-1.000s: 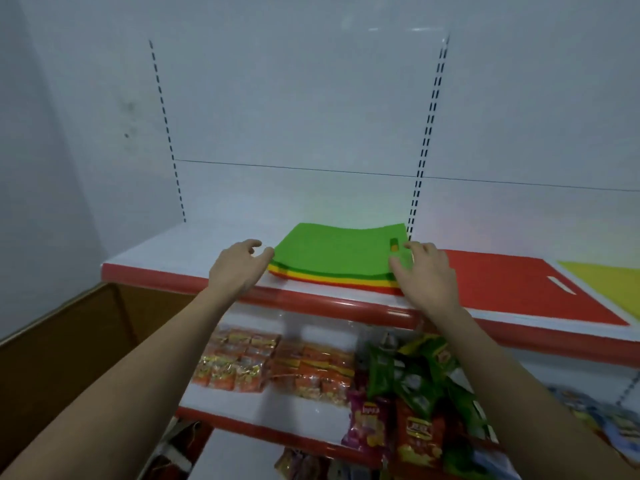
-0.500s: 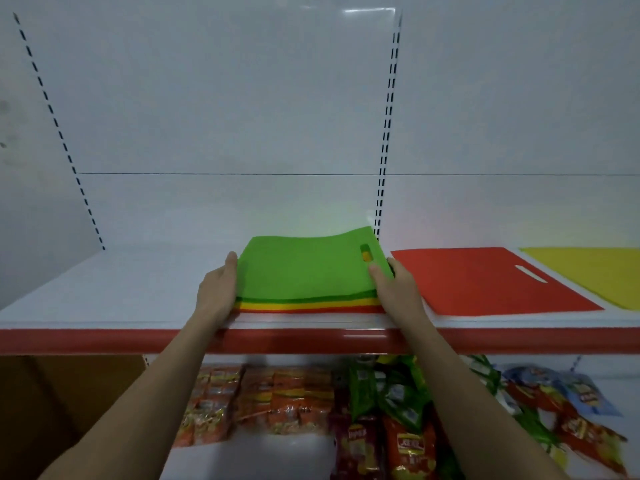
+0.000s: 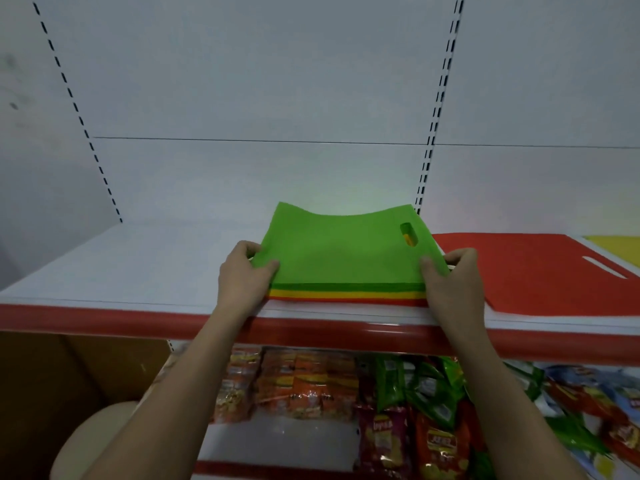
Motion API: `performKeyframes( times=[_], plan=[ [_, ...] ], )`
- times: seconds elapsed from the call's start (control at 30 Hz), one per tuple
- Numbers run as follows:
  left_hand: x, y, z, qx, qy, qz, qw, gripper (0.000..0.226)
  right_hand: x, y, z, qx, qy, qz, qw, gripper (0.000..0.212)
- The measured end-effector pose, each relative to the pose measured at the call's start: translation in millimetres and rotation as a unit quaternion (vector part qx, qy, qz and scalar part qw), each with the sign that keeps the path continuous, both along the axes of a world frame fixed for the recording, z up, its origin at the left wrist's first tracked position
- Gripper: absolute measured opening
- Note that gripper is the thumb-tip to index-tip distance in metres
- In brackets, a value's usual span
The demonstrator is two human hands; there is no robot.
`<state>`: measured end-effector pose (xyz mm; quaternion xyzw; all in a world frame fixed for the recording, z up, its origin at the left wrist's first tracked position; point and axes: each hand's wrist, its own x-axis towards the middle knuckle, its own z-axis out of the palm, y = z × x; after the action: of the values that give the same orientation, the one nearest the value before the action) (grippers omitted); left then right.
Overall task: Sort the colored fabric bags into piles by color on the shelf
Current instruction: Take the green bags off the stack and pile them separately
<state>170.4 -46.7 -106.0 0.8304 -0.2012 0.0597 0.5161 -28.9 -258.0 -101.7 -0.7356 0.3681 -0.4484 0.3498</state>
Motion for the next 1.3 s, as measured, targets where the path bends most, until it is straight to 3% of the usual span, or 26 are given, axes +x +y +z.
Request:
performKeyframes(
  times=[0.1, 0.27, 0.37, 0.47, 0.57, 0.67, 0.73, 0.8, 0.9, 1.0, 1.13, 1.3],
  plan=[
    [0.6, 0.8, -0.8, 0.008, -0.005, 0.002, 1.000, 0.015, -0.8, 3.1, -0.7, -0.016, -0.003, -0.010, 1.000, 0.022],
    [0.9, 0.5, 0.6, 0.040, -0.030, 0.032, 0.998, 0.028, -2.6, 3.4, -0.4, -0.008, -0.025, -0.010, 1.000, 0.016],
    [-9.5, -1.3, 10.8, 0.121, -0.067, 0.066, 0.988, 0.036, -4.8, 1.0, 4.0, 0.005, -0.034, 0.012, 0.999, 0.010],
    [-17.4, -2.2, 30.7, 0.190, -0.131, 0.077, 0.970, 0.028, -5.4, -3.4, 10.6, -0.037, -0.029, -0.002, 0.999, 0.005],
    [-20.0, -2.1, 55.9, 0.104, -0.102, 0.024, 0.989, 0.012, -8.8, -6.4, 23.5, -0.073, 0.002, -0.023, 0.997, 0.011],
    [-27.9, 0.6, 73.2, -0.033, 0.047, -0.073, 0.996, 0.007, -17.7, -4.9, 41.2, -0.079, -0.010, -0.007, 0.997, 0.010],
    [-30.4, 4.8, 78.0, -0.111, 0.134, -0.128, 0.976, 0.021, -26.1, -0.7, 56.0, -0.031, -0.034, 0.023, 0.999, 0.010],
    [-30.9, 10.9, 82.6, -0.141, 0.158, -0.157, 0.965, 0.039, -36.8, 6.6, 71.1, 0.066, -0.070, 0.106, 0.990, 0.023],
    [-37.0, 22.7, 87.7, -0.167, 0.181, -0.194, 0.950, 0.058, -55.0, 17.5, 89.0, 0.159, -0.096, 0.203, 0.961, 0.051],
    [-46.5, 34.3, 86.1, -0.154, 0.204, -0.242, 0.936, 0.067, -73.4, 27.7, 94.3, 0.161, -0.060, 0.212, 0.962, 0.060],
    [-68.1, 43.0, 76.4, -0.127, 0.220, -0.261, 0.931, 0.061, -100.6, 43.1, 85.9, 0.115, 0.008, 0.148, 0.982, 0.055],
    [-100.4, 43.3, 60.1, -0.121, 0.186, -0.276, 0.935, 0.058, -149.6, 66.2, 70.3, 0.082, -0.019, 0.090, 0.992, 0.042]
  ],
)
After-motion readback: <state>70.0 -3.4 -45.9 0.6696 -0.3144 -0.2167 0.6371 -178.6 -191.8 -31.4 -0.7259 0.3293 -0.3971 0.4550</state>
